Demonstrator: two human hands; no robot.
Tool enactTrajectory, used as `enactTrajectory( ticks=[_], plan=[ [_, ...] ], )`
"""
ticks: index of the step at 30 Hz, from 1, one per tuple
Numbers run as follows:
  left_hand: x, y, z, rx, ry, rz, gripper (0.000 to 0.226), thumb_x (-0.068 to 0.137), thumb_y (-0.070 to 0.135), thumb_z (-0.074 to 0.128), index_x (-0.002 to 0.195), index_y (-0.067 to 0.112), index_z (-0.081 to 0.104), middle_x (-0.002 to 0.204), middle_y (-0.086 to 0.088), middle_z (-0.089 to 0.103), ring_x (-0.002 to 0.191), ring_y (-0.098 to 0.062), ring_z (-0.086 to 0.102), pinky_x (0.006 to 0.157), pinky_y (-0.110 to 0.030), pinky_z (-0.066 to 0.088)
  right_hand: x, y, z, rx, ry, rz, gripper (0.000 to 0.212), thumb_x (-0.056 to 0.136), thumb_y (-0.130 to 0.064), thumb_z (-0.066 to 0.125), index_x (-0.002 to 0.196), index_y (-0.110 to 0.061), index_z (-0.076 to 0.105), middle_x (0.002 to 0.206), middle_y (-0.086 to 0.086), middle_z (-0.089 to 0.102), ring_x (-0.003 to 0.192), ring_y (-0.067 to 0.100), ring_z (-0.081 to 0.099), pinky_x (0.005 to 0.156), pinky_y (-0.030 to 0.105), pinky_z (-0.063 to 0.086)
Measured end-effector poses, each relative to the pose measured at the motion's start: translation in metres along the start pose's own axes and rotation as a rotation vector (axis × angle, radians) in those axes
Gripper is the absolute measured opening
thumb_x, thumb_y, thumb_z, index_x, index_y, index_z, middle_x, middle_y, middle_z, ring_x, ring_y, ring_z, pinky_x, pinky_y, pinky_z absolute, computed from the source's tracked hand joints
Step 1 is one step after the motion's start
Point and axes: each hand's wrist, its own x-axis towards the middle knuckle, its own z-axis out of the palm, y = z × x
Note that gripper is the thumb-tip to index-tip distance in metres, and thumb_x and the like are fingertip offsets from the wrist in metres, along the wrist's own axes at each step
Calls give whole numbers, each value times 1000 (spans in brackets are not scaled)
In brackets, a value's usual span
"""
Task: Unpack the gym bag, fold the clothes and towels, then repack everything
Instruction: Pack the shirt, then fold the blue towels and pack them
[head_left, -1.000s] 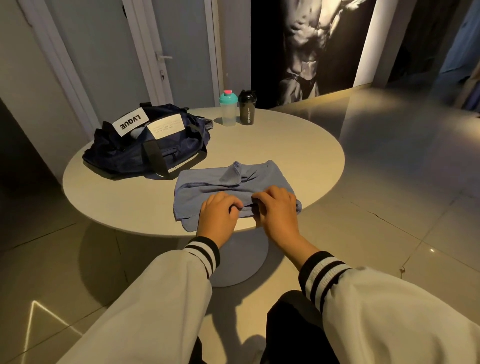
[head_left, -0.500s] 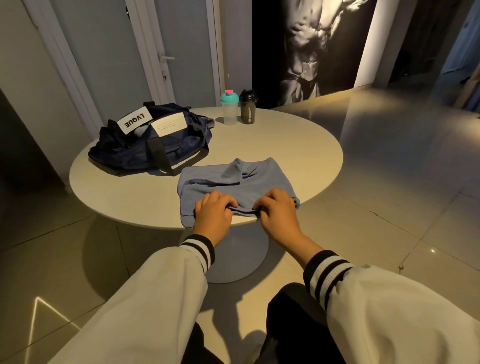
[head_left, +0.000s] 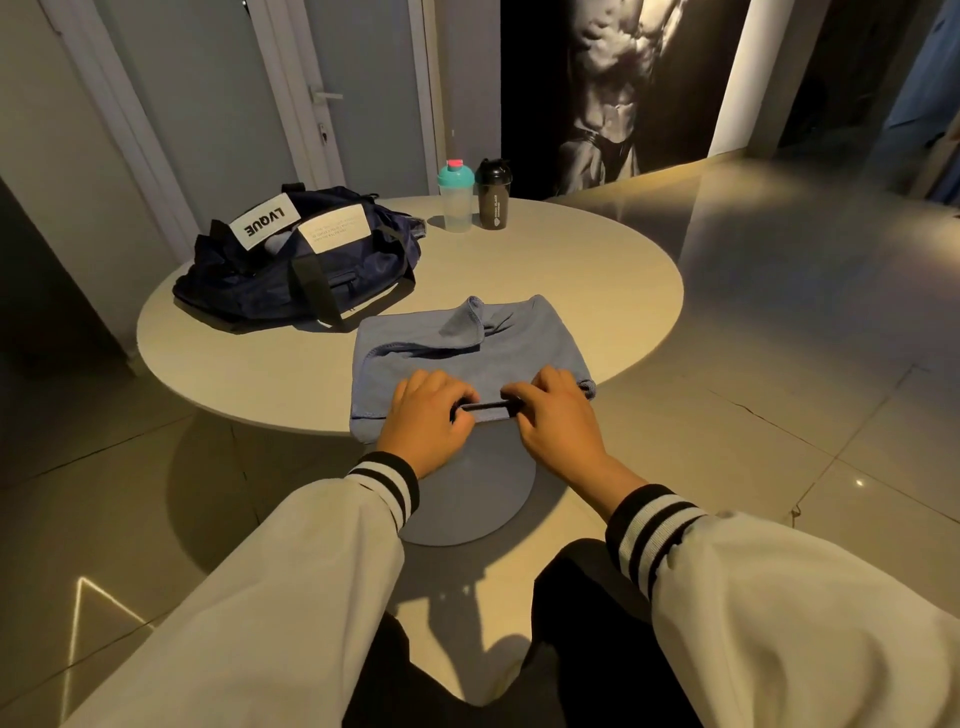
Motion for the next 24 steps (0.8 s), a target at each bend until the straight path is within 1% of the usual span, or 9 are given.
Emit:
enactTrajectory(
  ticks=[4,6,8,10,12,15,18,21,24],
  plan=[
    [0,-2,0,-57,-62,-53,15,97,24,56,108,25,66,98,5,54,102,-19,45,90,-35,41,-6,7,1,26,24,66,27,94,-23,57,118,-22,68,98,2,49,100,22,44,74,35,44],
    [0,-2,0,-51,-47,-65,14,96,25,56,107,26,66,96,5,55,102,-19,46,92,-36,40,-7,12,-1,30,40,108,27,93,-21,56,118,-22,68,99,2,50,101,23,44,79,37,46],
    [2,2,2,-14,-25,-77,13,95,28,56,105,28,65,94,7,54,102,-19,47,96,-36,35,-8,18,-1,28,32,110,31,90,-10,60,119,-19,67,104,4,50,104,25,44,79,36,47],
    [5,13,6,11,2,-45,15,94,33,57,106,30,65,96,8,55,103,-19,48,100,-36,31,-10,22,0,38,29,110,43,82,4,62,120,-18,67,110,6,50,107,26,44,82,32,45],
    [11,29,13,3,-6,22,21,94,37,59,114,31,64,104,7,57,108,-20,48,103,-36,28,-11,25,1,46,64,124,48,78,8,63,119,-16,67,115,8,52,110,27,44,87,28,39],
    [21,48,26,1,-88,40,30,96,35,59,126,32,60,117,4,57,116,-21,44,106,-36,27,-14,27,-1,13,127,160,45,75,9,66,115,-13,67,116,12,56,113,32,45,92,36,37],
    [26,55,37,-9,-104,17,28,96,29,59,124,32,62,116,3,55,115,-22,44,101,-35,30,-14,31,-3,9,108,205,43,77,8,62,114,-14,61,114,9,54,106,30,46,85,35,42],
    [25,55,42,-29,-48,23,20,97,30,58,116,32,64,107,5,56,109,-21,45,95,-34,32,-13,36,-7,23,106,237,39,81,9,57,112,-15,58,111,8,51,102,27,44,77,37,46],
    [24,58,46,-31,-5,7,18,98,29,58,114,31,66,105,4,57,106,-21,46,93,-35,33,-13,42,-8,92,95,211,35,82,8,53,108,-15,58,108,6,47,98,26,45,75,38,48]
  ],
)
